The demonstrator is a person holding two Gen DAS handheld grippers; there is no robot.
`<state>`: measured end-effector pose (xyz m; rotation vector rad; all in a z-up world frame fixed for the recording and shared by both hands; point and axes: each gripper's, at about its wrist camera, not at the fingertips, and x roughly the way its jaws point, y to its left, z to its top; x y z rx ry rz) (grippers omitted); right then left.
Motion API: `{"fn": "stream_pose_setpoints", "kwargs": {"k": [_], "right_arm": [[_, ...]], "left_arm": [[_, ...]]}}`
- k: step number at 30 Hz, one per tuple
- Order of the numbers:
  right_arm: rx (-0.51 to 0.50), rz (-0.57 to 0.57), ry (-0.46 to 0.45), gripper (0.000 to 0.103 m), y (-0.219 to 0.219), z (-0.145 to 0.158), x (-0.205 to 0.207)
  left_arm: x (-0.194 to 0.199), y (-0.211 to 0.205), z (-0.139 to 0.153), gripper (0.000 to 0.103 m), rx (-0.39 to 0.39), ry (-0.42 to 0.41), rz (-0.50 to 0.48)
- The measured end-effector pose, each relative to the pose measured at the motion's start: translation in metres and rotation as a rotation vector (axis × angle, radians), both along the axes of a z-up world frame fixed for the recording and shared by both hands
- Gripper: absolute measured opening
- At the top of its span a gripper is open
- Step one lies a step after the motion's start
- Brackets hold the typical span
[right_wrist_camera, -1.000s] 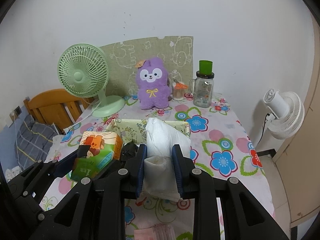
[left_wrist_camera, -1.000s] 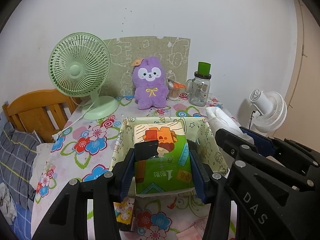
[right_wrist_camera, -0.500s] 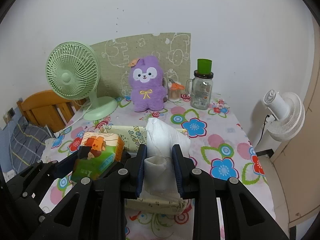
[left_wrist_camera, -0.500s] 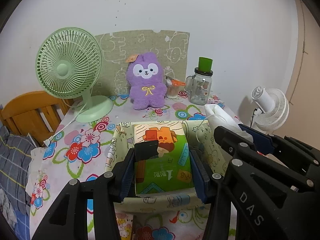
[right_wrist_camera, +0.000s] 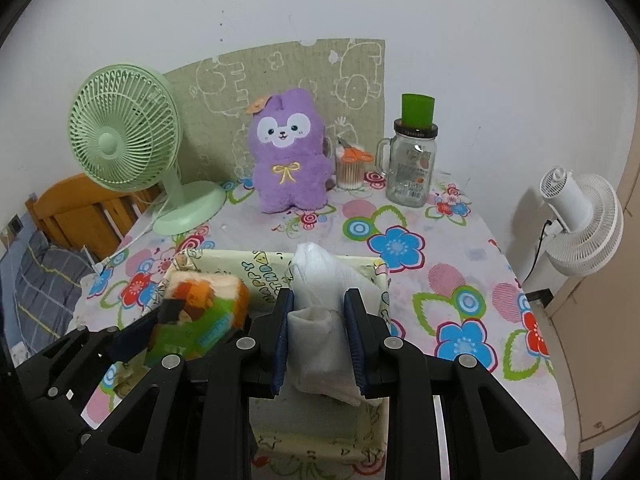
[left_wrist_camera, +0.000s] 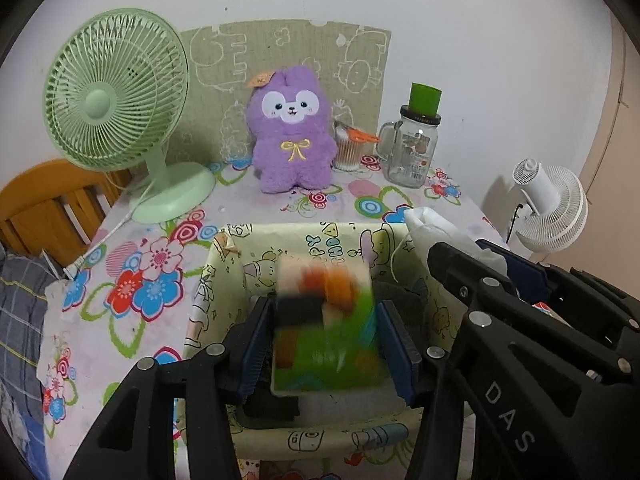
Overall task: Organize soft objects
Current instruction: 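Lower the green pack and white cloth into the box and open both grippers, then withdraw both grippers from the box toward the remaining items on the table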
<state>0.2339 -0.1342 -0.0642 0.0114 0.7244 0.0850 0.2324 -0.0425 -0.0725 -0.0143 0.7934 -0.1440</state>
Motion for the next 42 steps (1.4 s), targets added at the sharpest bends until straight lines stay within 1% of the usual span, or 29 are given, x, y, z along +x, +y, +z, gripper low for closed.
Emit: {"fn": "stream_pose_setpoints", "kwargs": {"k": [1,4,5,9,12,15,17,18,19,21,26,32,42], "right_arm": [[-0.003,0.003,0.001,0.029,0.001,-0.001,0.001],[-0.006,0.018,0.007,0.029,0.005,-0.003,0.005],[-0.004,0.023,0.008,0.029,0.006,-0.004,0.006],[0.008,0.044,0.018,0.029,0.010,-0.008,0.010],[0.017,0.071,0.034,0.029,0.015,-0.011,0.013],[0.020,0.089,0.030,0.031,0.020,-0.011,0.014],[0.010,0.095,0.035,0.045,0.024,-0.012,0.015],[0.005,0.094,0.042,0.062,0.025,-0.013,0.016],[0.003,0.091,0.052,0.075,0.026,-0.013,0.017],[-0.008,0.063,0.060,0.079,0.027,-0.014,0.016],[-0.029,0.057,0.067,0.083,0.028,-0.009,0.011],[-0.015,0.044,0.057,0.084,0.026,-0.003,-0.001],[-0.001,0.025,0.032,0.084,0.017,0.010,-0.025]], "left_arm": [[0.000,0.001,0.000,0.066,0.002,-0.005,0.006],[0.001,0.004,-0.002,0.078,0.003,-0.002,0.018],[0.003,0.005,-0.003,0.081,0.003,0.005,0.019],[0.006,0.010,-0.007,0.082,0.005,0.045,0.022],[0.006,0.014,-0.009,0.083,0.005,0.047,0.031],[0.006,0.020,-0.010,0.083,-0.001,0.047,0.039],[0.005,0.021,-0.010,0.083,0.002,0.046,0.038],[0.004,0.021,-0.009,0.083,0.003,0.044,0.036],[0.003,0.021,-0.008,0.085,0.005,0.038,0.035],[0.000,0.022,-0.006,0.089,0.006,0.023,0.037],[-0.008,0.023,-0.001,0.091,0.009,0.008,0.038],[-0.020,0.025,0.008,0.096,0.009,-0.013,0.048],[-0.043,0.017,0.020,0.097,0.012,-0.046,0.042]]}}
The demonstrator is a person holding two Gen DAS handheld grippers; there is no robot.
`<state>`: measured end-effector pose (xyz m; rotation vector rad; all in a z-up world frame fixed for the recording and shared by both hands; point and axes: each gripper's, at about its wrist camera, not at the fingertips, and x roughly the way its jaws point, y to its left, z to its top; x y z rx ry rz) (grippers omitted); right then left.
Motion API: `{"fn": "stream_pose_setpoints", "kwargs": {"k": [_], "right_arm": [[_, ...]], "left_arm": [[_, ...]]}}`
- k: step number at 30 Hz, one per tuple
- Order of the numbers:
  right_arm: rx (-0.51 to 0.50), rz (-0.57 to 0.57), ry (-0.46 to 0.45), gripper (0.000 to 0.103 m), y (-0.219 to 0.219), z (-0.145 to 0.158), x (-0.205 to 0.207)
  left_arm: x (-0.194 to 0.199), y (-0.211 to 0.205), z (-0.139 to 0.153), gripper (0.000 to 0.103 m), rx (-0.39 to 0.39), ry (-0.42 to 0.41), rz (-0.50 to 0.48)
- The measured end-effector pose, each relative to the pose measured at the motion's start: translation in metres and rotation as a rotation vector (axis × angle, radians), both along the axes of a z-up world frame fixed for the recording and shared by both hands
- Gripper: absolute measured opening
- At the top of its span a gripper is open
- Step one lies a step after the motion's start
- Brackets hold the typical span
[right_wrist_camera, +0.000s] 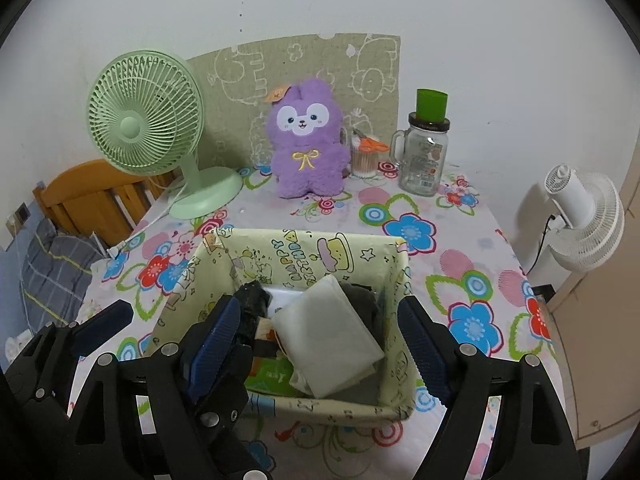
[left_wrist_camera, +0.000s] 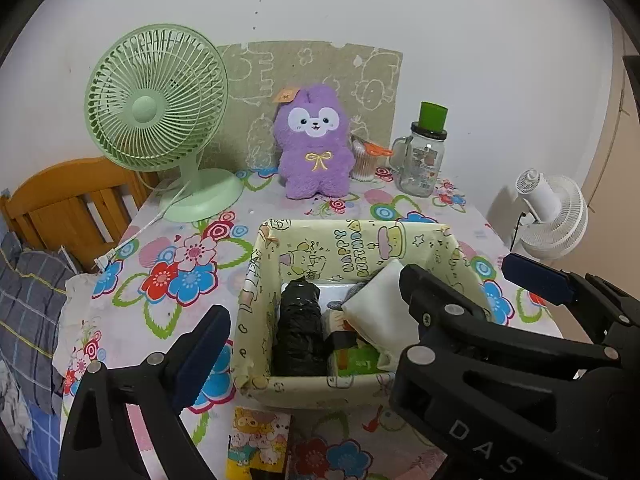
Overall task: Organize soft objects
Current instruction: 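Withdraw both grippers from the box toward the remaining items on the table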
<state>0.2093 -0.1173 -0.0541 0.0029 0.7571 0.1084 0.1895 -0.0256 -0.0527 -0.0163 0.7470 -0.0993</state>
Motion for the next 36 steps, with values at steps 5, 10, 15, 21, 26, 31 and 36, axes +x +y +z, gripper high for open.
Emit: {"fn": "stream_pose_setpoints", "kwargs": {"k": [5,10,15,21,26,31,36], "right_arm": [[0.004,-0.002,-0.012,0.084,-0.003,0.005,-0.012],[0.013,0.000,-0.035,0.084,-0.006,0.012,-0.025],[0.011,0.003,-0.042,0.084,-0.007,0.016,-0.035],[0.013,0.004,-0.061,0.084,-0.009,0.021,-0.052],[0.011,0.010,-0.075,0.084,-0.010,0.024,-0.066],[0.008,0.013,-0.088,0.084,-0.011,0.027,-0.083],[0.003,0.016,-0.102,0.084,-0.012,0.029,-0.099]], "left_arm": [[-0.009,-0.003,0.005,0.097,0.003,-0.014,-0.002],[-0.022,-0.005,0.009,0.097,-0.002,-0.027,0.000],[-0.035,-0.007,0.013,0.097,0.000,-0.041,-0.001],[-0.051,-0.010,0.018,0.097,0.003,-0.059,0.000],[-0.066,-0.011,0.020,0.098,-0.004,-0.070,0.000],[-0.080,-0.012,0.022,0.098,-0.002,-0.083,-0.001],[-0.096,-0.014,0.023,0.098,0.004,-0.101,-0.003]]}}
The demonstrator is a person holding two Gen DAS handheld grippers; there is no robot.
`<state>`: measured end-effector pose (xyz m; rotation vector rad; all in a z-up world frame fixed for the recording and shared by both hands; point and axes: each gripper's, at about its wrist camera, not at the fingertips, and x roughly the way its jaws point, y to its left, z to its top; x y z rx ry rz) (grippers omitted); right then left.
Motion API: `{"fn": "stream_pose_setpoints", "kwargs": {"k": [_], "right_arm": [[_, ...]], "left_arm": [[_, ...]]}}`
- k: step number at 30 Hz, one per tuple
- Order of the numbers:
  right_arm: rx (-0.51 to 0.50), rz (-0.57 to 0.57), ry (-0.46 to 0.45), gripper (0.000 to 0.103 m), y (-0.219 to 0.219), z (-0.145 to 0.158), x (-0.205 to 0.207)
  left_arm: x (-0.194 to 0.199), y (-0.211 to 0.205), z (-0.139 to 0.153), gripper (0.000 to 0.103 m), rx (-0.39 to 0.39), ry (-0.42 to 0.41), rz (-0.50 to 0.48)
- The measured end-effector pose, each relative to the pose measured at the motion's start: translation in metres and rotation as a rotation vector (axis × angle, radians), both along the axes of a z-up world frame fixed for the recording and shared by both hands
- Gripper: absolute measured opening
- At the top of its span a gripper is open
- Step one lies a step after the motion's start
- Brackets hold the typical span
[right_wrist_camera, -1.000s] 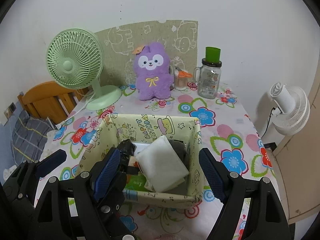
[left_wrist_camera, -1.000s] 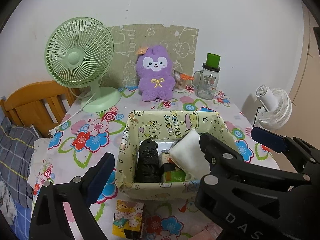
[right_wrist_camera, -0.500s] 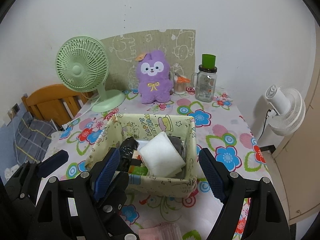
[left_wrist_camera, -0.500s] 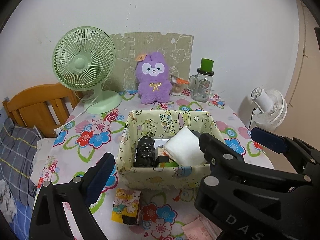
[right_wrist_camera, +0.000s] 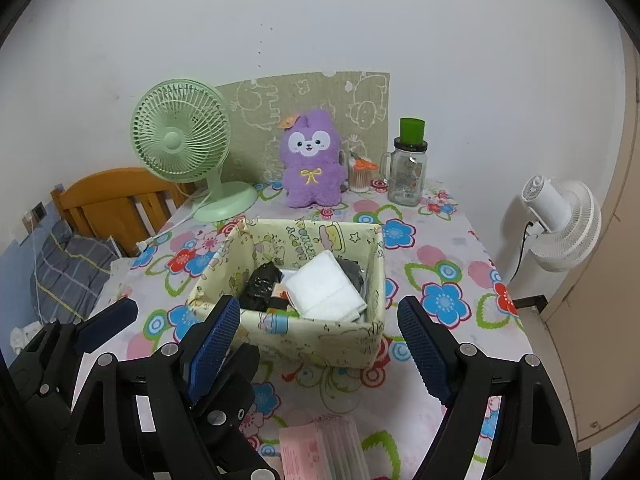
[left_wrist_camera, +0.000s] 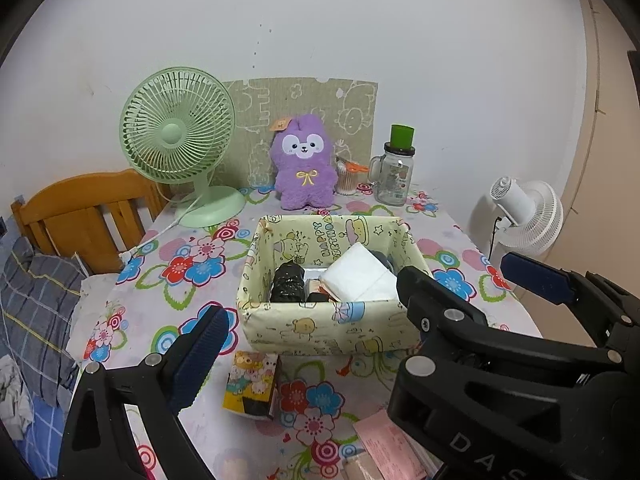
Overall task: Organize soft objects
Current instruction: 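Withdraw both grippers from the box toward the remaining items on the table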
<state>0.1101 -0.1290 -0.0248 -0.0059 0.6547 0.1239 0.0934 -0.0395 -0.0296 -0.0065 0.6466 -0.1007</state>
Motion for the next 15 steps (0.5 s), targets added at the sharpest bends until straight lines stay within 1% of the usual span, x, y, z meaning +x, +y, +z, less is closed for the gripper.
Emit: {"fn": "stream_pose_setpoints", "kwargs": {"k": [10,15], "right_arm": [[-0.002,-0.002,-0.018,0.084,-0.003,-0.001,-0.028],[-0.006,-0.003,-0.022,0.084,-0.003,-0.004,-0.039]], "left_arm": [[-0.024,-0.002,-0.003,0.099,0.004,-0.012,-0.006],[-0.035,-0.004,-0.009,0.100,0.000,-0.009,-0.009]]}}
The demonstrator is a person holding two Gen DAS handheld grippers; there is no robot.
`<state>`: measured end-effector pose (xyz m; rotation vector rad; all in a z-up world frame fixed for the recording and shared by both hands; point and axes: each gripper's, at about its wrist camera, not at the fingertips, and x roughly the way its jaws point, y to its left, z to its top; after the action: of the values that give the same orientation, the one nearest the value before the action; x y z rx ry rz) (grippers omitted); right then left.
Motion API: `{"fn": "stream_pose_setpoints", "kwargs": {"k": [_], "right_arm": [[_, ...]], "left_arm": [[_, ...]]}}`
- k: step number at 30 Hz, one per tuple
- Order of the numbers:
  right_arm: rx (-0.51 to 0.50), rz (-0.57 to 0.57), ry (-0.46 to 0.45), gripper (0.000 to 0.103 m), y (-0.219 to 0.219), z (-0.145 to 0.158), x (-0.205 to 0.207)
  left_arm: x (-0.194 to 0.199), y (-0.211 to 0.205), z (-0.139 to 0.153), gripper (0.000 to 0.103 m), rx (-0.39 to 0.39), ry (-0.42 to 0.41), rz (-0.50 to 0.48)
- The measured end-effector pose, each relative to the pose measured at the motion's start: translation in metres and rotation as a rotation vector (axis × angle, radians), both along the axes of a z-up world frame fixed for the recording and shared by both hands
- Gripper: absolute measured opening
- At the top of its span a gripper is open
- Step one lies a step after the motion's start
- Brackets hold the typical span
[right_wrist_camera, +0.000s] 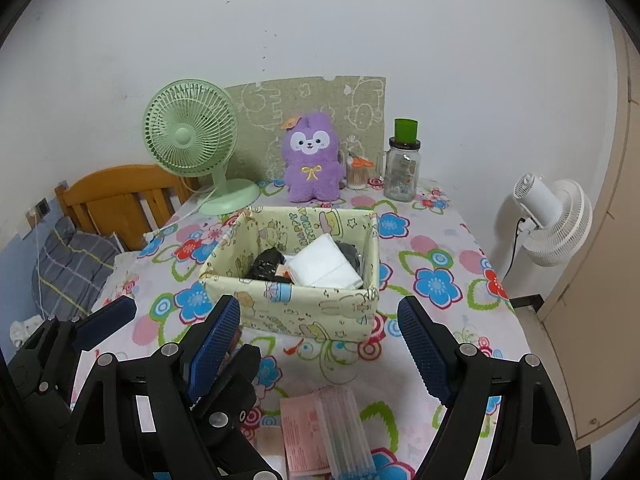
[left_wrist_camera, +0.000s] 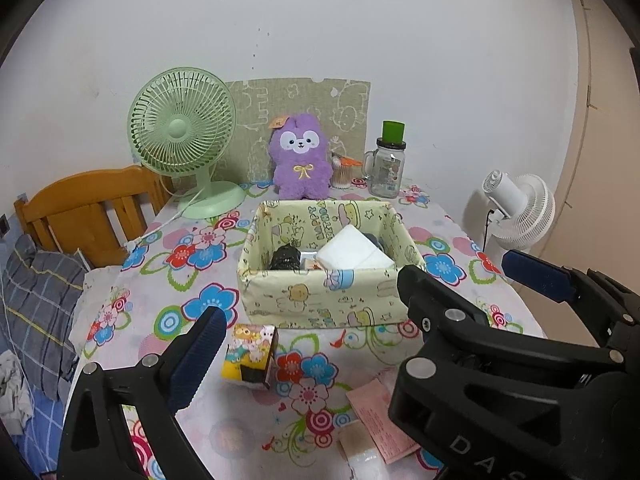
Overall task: Organize soft objects
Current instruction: 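Withdraw both grippers from the box toward the remaining items on the table, then grasp the beige plastic-wrapped roll with the left gripper while the right grasps the clear tube bundle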
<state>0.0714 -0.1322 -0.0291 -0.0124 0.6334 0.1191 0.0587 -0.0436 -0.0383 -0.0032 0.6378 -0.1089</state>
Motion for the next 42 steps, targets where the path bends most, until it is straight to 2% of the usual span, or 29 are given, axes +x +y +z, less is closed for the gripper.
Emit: {"fn": "stream_pose_setpoints", "kwargs": {"k": [14,42], "right_arm": [[-0.022,0.018,-0.008,0.084,0.001,-0.019,-0.024],[-0.016,0.039,0.060,0.084,-0.007,-0.071,-0.042]], "left_arm": [[-0.021,-0.002,-0.020,0.101,0.007,0.008,0.014],[-0.040,-0.006,-0.070,0.101,0.005,0.101,0.033]]}}
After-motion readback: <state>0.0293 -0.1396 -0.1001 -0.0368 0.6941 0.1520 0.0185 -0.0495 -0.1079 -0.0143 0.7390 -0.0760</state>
